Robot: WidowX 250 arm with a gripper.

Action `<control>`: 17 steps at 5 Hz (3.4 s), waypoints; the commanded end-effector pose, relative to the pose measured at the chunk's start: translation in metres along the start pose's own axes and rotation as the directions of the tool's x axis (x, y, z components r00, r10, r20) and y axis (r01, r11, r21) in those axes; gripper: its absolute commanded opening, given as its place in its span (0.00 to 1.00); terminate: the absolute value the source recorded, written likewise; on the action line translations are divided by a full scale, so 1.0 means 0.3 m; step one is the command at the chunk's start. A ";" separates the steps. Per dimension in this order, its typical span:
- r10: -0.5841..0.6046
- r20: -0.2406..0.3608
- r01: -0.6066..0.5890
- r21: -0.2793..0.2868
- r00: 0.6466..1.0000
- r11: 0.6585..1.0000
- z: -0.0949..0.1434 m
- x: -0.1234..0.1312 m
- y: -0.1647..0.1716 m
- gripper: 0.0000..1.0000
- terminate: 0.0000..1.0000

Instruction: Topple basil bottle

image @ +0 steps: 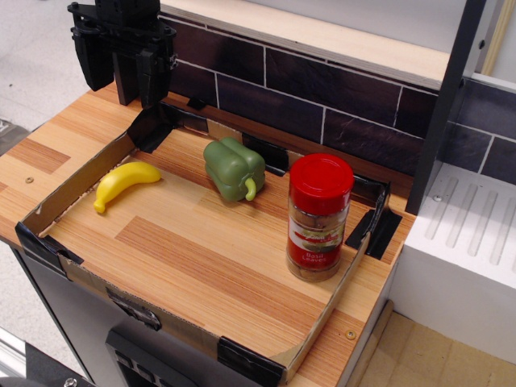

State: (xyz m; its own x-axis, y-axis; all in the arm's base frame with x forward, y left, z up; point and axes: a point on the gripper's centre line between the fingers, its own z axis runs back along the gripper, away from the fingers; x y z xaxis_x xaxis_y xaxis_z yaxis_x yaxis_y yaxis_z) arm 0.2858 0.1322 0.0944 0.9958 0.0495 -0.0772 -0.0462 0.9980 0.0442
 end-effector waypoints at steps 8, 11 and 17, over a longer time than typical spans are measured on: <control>0.261 0.183 -0.218 -0.222 0.948 0.950 0.139 0.015 -0.490 1.00 0.00; 0.292 0.191 -0.256 -0.194 0.937 0.947 0.088 0.046 -0.559 1.00 0.00; 0.218 0.167 -0.193 -0.152 0.962 0.969 0.026 -0.058 -0.628 1.00 0.00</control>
State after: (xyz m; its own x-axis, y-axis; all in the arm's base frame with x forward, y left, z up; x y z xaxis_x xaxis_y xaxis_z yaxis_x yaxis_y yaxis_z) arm 0.2712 -0.0581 0.0815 0.9661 0.2523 0.0546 -0.2482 0.9660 -0.0723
